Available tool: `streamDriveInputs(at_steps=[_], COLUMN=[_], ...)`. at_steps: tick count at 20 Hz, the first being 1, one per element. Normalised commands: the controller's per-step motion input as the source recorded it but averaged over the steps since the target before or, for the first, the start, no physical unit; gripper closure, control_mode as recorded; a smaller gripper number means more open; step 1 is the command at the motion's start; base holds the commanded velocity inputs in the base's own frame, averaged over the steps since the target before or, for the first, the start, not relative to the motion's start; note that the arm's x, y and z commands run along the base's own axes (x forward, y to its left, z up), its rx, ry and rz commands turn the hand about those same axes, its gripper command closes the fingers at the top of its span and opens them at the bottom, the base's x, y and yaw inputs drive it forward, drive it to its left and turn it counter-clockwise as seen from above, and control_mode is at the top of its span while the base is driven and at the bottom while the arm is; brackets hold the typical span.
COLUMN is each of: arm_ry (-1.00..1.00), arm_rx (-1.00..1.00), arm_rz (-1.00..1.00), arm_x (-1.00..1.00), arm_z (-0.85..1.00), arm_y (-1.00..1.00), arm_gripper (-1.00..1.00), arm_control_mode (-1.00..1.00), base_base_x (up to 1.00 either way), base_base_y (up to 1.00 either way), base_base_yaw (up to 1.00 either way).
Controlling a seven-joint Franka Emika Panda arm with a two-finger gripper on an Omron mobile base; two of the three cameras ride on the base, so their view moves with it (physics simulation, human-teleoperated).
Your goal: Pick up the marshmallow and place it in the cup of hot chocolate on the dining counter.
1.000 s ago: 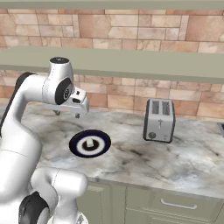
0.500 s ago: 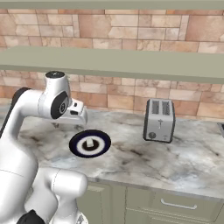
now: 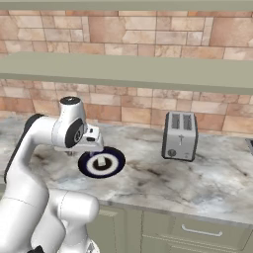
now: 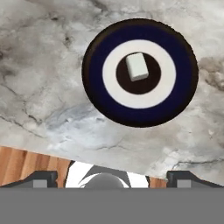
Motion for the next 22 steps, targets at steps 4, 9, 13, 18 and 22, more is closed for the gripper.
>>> streamDriveInputs(at_steps=[4,9,13,18,22], arm_ry=[0.08,0.00,0.02,0.00,0.00], arm_rx=[0.00,0.00,-0.02,-0.01,0.00], arm_rz=[0.08,0.07,0.03,0.07,0.08], arm_x=[0.32,0.44,0.50,0.44,0.35], arm_z=[-0.49,-0.46,-0.36,-0.24,-0.19], arm_y=[-0.29,-0.16,0.00,0.00,0.00], arm_gripper=[-1.00,-1.00,-1.00,-1.00,-1.00], arm_control_mode=[-1.00,-1.00,-1.00,-1.00,-1.00], base_base_x=[0.00,0.00,0.00,0.00,0.00], base_base_y=[0.00,0.00,0.00,0.00,0.00], base_base_yaw=[0.00,0.00,0.00,0.00,0.00])
